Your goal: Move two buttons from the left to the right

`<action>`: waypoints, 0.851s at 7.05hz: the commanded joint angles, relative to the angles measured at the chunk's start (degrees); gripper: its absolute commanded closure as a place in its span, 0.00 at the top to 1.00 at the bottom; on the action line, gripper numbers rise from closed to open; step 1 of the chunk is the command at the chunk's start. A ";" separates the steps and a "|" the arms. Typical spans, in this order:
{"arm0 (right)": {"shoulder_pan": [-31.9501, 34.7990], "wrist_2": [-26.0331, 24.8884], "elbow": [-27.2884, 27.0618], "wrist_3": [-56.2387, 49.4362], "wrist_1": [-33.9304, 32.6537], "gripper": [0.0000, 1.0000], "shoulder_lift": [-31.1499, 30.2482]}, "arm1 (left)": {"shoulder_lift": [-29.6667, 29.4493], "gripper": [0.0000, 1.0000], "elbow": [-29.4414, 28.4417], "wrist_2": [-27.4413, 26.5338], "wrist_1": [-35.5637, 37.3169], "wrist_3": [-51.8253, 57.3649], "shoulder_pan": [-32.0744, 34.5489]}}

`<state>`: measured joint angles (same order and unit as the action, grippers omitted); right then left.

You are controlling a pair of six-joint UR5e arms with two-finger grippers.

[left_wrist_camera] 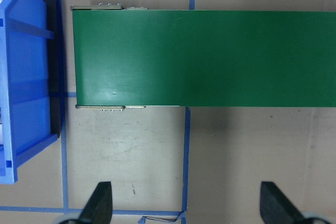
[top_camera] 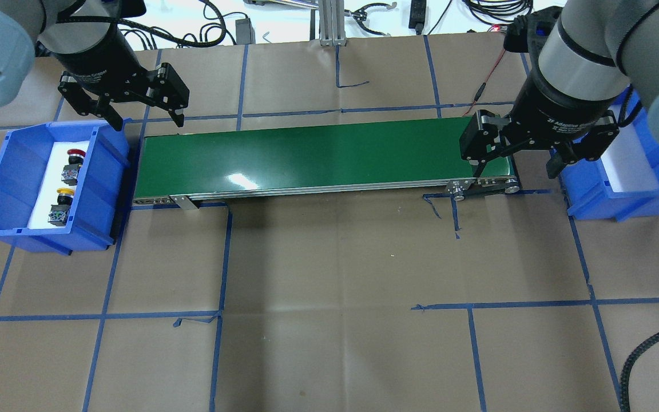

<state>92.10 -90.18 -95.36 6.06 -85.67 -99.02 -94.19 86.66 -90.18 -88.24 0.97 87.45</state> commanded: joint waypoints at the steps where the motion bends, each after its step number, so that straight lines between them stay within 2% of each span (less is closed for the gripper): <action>1: 0.01 0.00 0.09 0.00 0.06 1.00 -0.12 | 0.05 1.00 0.00 0.00 0.00 0.09 0.00; 6: 0.10 0.00 0.00 -0.08 0.15 1.00 -0.12 | 0.40 1.00 0.09 0.00 0.00 0.26 0.00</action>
<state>92.19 -90.18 -95.27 5.99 -85.58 -99.18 -93.98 86.74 -90.18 -88.24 1.16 87.45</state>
